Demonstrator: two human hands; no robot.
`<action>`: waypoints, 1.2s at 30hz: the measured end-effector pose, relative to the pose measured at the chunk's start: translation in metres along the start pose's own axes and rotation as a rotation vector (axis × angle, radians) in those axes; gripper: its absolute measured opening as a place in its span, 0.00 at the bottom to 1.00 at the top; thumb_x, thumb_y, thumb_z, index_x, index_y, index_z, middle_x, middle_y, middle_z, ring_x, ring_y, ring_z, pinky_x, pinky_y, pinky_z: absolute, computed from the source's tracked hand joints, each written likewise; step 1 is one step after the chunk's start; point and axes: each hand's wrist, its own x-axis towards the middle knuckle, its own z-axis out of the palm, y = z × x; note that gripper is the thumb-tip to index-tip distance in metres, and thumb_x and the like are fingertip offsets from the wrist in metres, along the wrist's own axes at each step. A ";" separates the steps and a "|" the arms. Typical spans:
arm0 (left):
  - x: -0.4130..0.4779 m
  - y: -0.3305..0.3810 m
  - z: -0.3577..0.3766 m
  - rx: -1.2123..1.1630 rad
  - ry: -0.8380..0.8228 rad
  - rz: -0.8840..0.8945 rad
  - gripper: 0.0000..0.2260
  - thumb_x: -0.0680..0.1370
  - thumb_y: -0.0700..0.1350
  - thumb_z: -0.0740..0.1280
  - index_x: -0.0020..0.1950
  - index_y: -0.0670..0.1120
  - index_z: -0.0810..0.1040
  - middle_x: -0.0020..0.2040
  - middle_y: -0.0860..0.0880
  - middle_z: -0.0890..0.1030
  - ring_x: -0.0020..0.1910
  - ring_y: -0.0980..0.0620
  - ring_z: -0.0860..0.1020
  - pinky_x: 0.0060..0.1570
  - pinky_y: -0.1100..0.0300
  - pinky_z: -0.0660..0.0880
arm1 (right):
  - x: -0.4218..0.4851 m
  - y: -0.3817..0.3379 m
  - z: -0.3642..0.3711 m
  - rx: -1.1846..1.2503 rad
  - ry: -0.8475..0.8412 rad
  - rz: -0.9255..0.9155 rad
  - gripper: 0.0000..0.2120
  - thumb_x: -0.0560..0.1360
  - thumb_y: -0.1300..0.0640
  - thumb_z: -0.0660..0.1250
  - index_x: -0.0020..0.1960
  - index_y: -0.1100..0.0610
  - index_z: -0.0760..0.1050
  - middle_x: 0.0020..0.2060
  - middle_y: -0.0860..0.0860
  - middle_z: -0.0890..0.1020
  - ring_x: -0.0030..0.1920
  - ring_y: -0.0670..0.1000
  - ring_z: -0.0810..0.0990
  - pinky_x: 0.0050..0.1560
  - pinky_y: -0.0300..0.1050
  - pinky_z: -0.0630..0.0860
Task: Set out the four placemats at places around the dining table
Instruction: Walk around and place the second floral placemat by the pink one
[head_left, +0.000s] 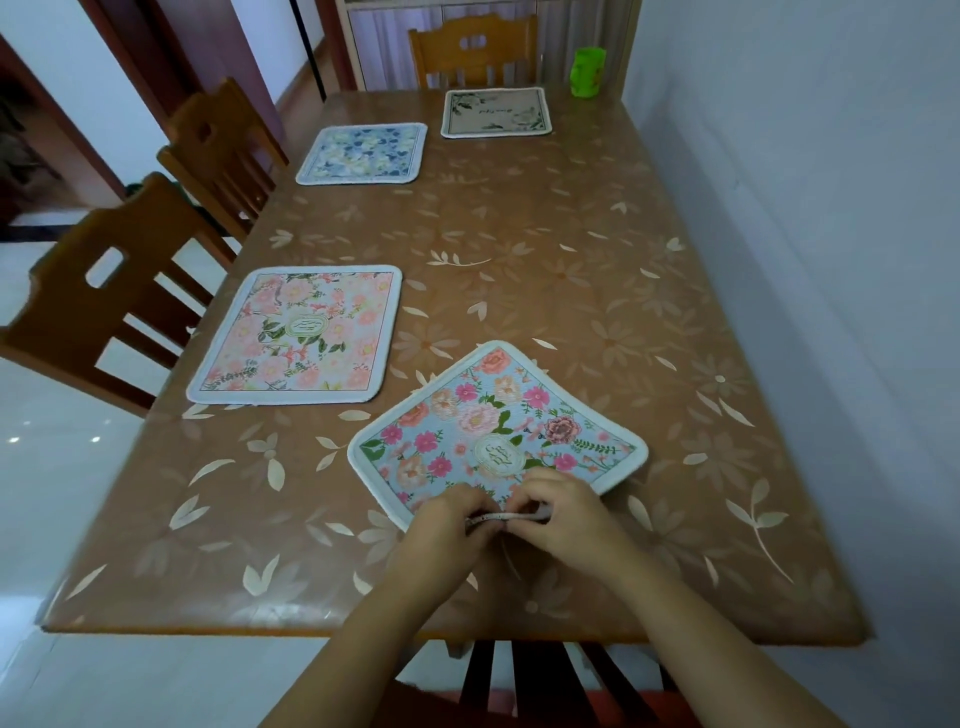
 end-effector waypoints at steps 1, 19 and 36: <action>-0.002 0.000 -0.002 -0.003 0.000 -0.008 0.01 0.73 0.40 0.69 0.44 0.43 0.79 0.42 0.45 0.80 0.40 0.51 0.74 0.38 0.62 0.67 | -0.001 0.001 -0.001 0.008 -0.005 0.005 0.04 0.69 0.58 0.72 0.42 0.57 0.78 0.37 0.46 0.73 0.41 0.46 0.74 0.41 0.38 0.71; -0.031 0.009 -0.015 0.117 0.077 0.018 0.07 0.74 0.41 0.68 0.51 0.48 0.79 0.48 0.52 0.78 0.46 0.57 0.73 0.41 0.74 0.66 | -0.006 0.000 -0.031 -0.107 0.056 0.080 0.03 0.67 0.58 0.73 0.38 0.54 0.80 0.36 0.42 0.76 0.41 0.47 0.76 0.42 0.45 0.76; 0.081 0.083 -0.095 0.102 0.456 0.231 0.02 0.73 0.39 0.69 0.42 0.44 0.80 0.37 0.49 0.77 0.37 0.52 0.72 0.32 0.64 0.63 | 0.048 -0.067 -0.128 -0.192 0.474 0.037 0.03 0.69 0.60 0.71 0.43 0.54 0.81 0.39 0.47 0.78 0.39 0.43 0.73 0.37 0.28 0.65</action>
